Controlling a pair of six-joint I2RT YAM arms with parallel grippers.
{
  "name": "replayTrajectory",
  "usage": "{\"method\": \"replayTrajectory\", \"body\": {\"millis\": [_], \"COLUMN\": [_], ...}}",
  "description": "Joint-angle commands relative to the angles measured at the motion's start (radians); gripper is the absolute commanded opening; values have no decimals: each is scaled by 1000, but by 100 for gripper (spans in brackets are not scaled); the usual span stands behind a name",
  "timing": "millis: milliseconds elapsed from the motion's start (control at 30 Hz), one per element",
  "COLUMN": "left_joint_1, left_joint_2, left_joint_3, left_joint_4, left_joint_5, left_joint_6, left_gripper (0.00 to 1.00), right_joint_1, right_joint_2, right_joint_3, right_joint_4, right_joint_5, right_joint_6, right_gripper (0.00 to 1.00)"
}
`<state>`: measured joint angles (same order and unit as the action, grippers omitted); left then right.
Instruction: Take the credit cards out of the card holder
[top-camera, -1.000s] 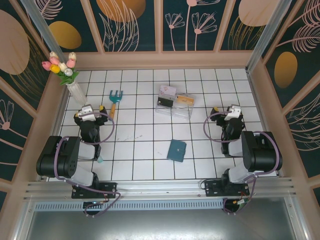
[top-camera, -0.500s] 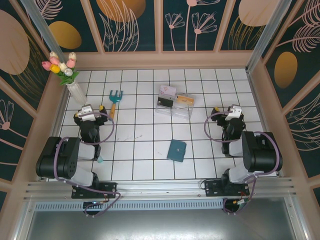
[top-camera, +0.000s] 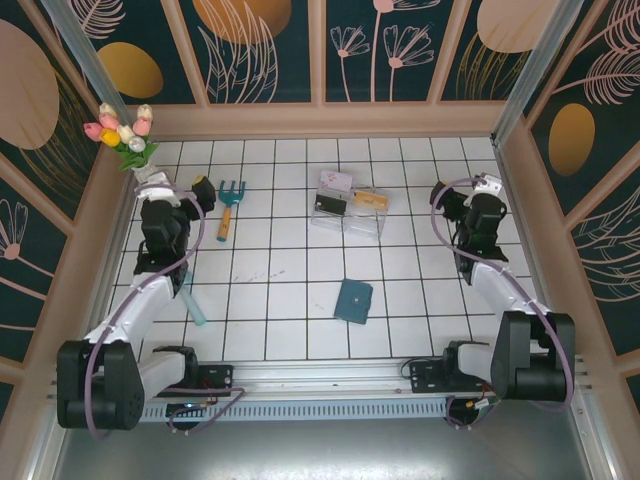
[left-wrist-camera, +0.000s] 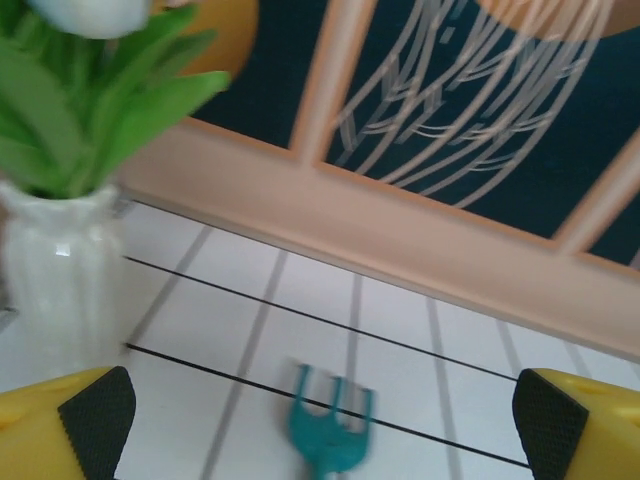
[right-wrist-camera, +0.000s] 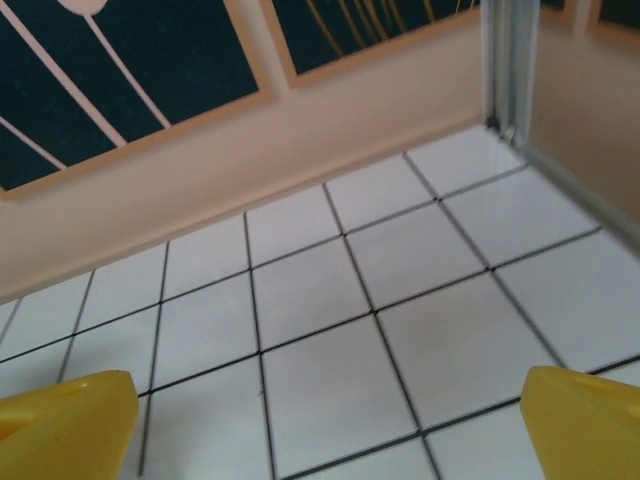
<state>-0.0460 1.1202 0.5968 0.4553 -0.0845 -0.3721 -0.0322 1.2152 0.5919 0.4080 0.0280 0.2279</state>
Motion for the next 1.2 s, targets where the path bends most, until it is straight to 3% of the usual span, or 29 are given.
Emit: {"method": "replayTrajectory", "body": {"millis": [0, 100, 300, 367, 533, 700, 833, 1033, 1167], "left_joint_1": [-9, -23, -195, -215, -356, -490, -586, -688, -745], "left_joint_2": [-5, 44, 206, 289, 444, 571, 632, 646, 633], "left_joint_3": [64, 138, 281, 347, 461, 522, 552, 491, 460], "left_joint_4": [-271, -394, -505, -581, -664, -688, -729, -713, -710], "left_joint_5": [149, 203, 208, 272, 286, 437, 481, 586, 558], "left_joint_6": [-151, -250, -304, -349, -333, -325, -297, -320, -323], "left_gripper": [95, 91, 98, 98, 98, 99, 98, 89, 77], "right_joint_1": [8, 8, 8, 9, -30, -35, -34, -35, -35], "right_joint_2": [-16, -1, 12, 14, 68, 115, 105, 74, 60], "right_joint_3": [59, 121, 152, 156, 182, 190, 167, 138, 138], "right_joint_4": [-235, -342, -363, -367, -416, -439, -433, -423, -422], "right_joint_5": [-107, -174, -220, -194, -202, -207, -167, -167, -173], "right_joint_6": [114, 161, 230, 259, 332, 325, 351, 376, 381], "right_gripper": [99, 99, 99, 99, 99, 99, 99, 99, 99]}}
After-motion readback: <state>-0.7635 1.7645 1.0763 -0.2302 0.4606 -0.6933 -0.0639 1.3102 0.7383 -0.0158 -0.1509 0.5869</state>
